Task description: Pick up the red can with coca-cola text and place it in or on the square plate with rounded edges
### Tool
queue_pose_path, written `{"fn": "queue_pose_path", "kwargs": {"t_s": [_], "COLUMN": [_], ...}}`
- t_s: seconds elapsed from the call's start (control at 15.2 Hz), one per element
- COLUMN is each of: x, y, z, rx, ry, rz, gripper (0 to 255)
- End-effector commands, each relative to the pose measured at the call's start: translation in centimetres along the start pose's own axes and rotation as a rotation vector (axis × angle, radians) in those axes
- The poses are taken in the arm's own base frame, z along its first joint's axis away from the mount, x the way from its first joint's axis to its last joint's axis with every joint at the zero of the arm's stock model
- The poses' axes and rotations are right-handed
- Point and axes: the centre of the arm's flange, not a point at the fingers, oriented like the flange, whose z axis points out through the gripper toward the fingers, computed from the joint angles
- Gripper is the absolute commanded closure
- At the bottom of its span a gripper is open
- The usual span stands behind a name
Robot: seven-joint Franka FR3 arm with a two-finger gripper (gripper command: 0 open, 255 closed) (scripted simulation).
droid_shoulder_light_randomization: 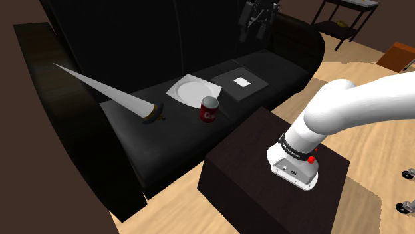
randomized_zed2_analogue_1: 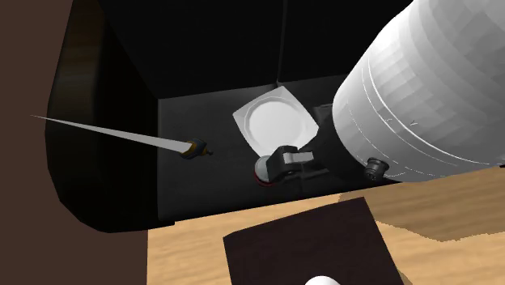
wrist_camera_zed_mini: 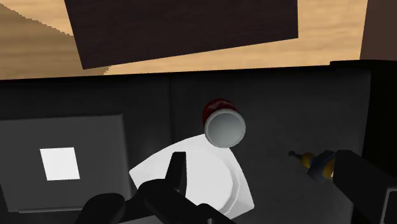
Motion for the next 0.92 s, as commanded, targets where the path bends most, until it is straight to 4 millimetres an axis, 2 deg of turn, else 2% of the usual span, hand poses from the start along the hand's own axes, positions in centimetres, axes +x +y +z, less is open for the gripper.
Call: {"fn": "queue_pose_path", "kwargs": {"t_s": [0.0,0.86], "x": [0.0,4.6], "y": [0.0,-0.2], "z": [0.0,16.8], "rx": [0.0,0.007], "ry": [0.0,-0.053], "rz": [0.0,-0.042], "gripper": [0,0]}}
